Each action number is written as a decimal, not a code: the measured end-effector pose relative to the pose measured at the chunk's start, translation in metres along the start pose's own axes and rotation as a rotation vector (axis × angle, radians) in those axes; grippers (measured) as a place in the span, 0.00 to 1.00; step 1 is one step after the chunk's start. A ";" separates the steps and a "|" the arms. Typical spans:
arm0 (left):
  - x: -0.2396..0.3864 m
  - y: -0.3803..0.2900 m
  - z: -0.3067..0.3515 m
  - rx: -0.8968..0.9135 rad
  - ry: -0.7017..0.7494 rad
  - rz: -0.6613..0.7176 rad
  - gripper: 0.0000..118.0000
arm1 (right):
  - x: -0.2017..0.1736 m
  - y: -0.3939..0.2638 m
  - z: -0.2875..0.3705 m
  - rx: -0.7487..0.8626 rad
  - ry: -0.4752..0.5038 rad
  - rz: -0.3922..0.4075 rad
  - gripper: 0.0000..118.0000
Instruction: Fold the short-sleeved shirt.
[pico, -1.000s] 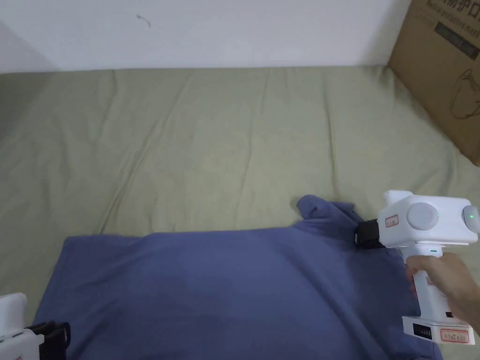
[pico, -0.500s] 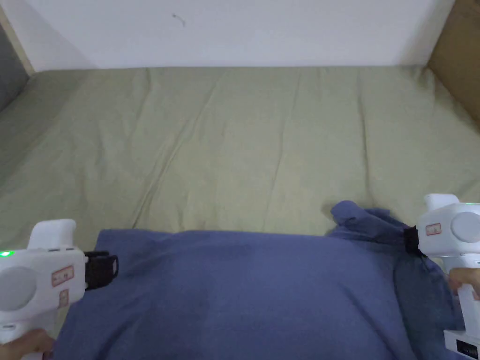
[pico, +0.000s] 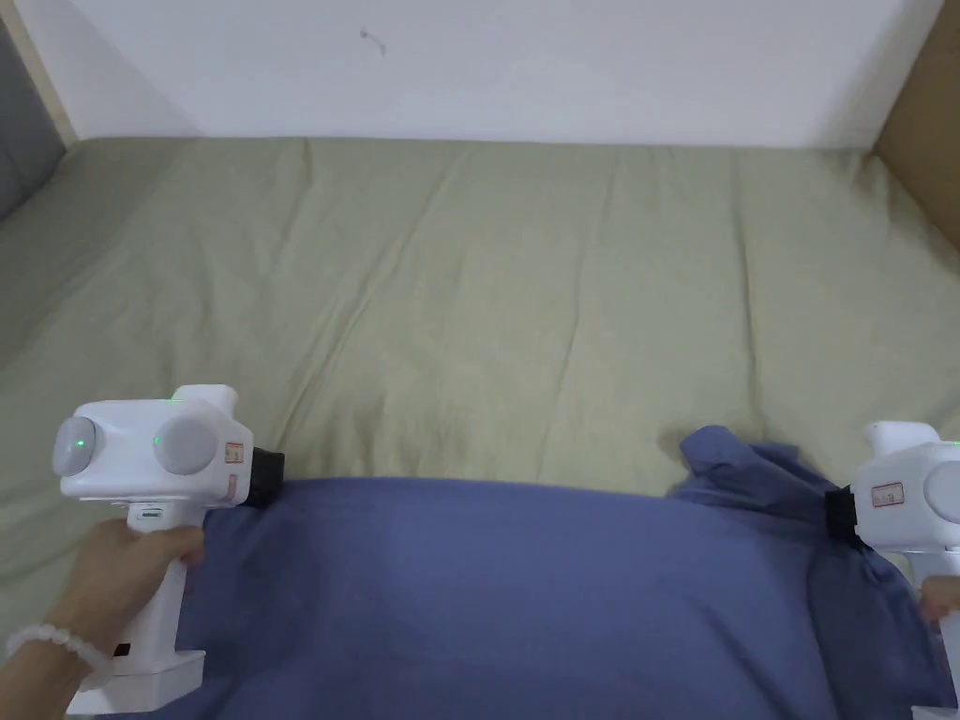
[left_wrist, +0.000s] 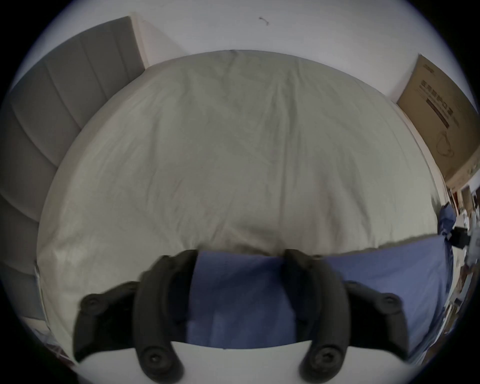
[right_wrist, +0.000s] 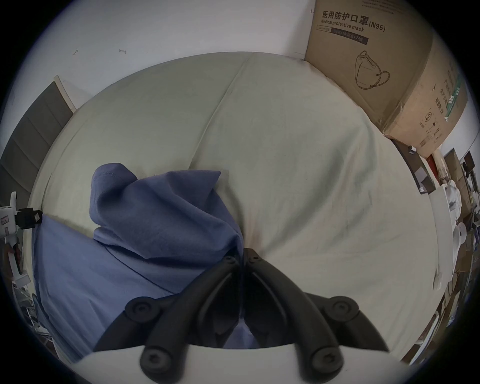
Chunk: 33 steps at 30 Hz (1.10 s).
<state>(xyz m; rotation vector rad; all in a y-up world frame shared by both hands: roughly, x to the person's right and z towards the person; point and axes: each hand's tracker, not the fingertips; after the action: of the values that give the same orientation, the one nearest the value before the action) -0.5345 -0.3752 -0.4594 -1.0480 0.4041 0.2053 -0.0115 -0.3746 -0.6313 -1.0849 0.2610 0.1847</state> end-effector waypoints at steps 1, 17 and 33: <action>-0.001 0.000 0.004 0.002 -0.012 -0.017 0.30 | 0.000 0.001 0.003 0.000 0.001 -0.001 0.00; -0.024 -0.044 0.164 0.169 -0.107 -0.068 0.03 | 0.029 -0.046 0.140 0.114 0.095 -0.048 0.00; -0.049 -0.247 0.198 0.025 -0.139 -0.062 0.03 | 0.032 -0.275 0.206 0.029 0.067 -0.014 0.00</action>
<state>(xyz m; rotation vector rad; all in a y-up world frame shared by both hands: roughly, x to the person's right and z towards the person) -0.4471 -0.3221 -0.1555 -1.0135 0.2480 0.2162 0.1185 -0.3161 -0.3175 -1.0651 0.3149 0.1322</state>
